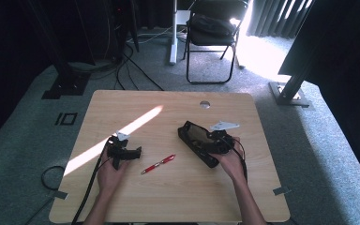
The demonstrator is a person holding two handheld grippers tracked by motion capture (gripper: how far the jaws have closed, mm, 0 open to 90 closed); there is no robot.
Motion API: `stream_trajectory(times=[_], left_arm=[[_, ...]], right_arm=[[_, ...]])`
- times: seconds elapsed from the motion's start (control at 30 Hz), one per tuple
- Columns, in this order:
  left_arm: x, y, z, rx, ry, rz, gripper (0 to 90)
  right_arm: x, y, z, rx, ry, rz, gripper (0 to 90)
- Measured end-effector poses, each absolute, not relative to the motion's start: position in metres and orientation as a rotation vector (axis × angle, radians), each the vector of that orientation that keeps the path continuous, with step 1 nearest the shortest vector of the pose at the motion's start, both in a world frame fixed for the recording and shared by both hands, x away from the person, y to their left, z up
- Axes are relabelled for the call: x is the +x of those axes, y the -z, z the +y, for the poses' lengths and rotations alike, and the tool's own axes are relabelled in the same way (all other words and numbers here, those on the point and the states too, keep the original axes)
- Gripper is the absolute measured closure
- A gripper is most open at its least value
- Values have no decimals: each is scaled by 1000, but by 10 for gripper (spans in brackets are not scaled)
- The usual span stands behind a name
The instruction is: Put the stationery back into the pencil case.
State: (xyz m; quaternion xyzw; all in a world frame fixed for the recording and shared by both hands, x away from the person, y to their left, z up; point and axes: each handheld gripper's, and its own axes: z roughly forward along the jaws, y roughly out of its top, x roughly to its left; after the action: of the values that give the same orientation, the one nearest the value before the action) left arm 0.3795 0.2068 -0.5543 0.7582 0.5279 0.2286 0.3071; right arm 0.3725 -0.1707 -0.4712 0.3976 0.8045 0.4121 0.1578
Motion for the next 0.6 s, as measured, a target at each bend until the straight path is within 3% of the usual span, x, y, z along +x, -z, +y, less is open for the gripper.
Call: stream_trajectory(times=[0.2,0.6], left_arm=[[379,554,207,2005,-605,1397,89],[379,554,207,2005,-605,1397,89]], right_arm=[[364,465,-160,1075,-1199,2297,468],[356,465,-142,994,-1218,2318,483]])
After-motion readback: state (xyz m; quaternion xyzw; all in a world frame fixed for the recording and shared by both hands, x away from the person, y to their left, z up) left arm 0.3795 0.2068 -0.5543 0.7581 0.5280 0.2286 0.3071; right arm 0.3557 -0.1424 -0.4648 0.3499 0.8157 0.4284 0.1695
